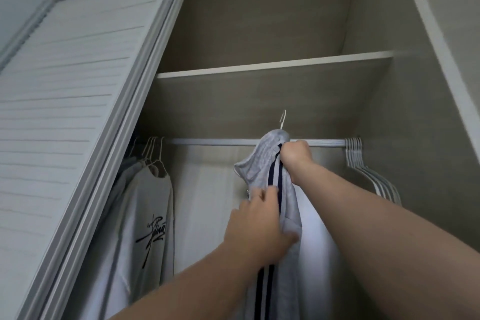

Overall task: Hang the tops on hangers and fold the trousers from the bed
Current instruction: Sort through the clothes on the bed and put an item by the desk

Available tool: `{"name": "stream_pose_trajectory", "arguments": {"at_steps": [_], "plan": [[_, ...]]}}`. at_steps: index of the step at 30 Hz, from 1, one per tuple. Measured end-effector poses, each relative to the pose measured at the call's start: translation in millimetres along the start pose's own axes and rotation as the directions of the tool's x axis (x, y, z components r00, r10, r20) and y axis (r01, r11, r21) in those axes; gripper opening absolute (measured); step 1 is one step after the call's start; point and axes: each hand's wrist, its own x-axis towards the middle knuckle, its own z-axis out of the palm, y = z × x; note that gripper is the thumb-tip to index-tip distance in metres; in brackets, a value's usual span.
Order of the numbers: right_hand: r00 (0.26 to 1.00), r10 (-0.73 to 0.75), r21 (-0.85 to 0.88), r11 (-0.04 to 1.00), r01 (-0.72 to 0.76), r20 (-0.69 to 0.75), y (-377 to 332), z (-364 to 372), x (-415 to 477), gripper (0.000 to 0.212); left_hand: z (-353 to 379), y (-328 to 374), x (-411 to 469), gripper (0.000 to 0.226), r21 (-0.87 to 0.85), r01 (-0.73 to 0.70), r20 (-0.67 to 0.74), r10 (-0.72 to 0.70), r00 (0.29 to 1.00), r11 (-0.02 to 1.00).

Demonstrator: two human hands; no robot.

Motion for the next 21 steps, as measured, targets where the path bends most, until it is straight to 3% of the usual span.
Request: {"name": "stream_pose_trajectory", "arguments": {"at_steps": [3,8,12,21], "plan": [[1.000,-0.005,0.002,1.000,0.004,0.026,11,15,21,0.034,31,-5,13,0.047,0.003,0.020,-0.009,-0.020,1.000,1.000],[0.997,0.009,-0.043,0.999,-0.005,0.076,38,34,56,0.014,55,-26,40,0.046,-0.025,0.012,0.054,-0.011,0.998,1.000],[0.995,0.030,0.008,0.999,-0.031,0.093,51,43,67,0.025,61,-45,53,0.043,-0.018,-0.012,0.104,0.014,0.995,1.000],[0.967,0.039,-0.127,0.992,-0.008,0.250,77,55,53,0.011,81,-76,52,0.037,0.038,-0.071,0.156,0.065,0.986,0.997]]}}
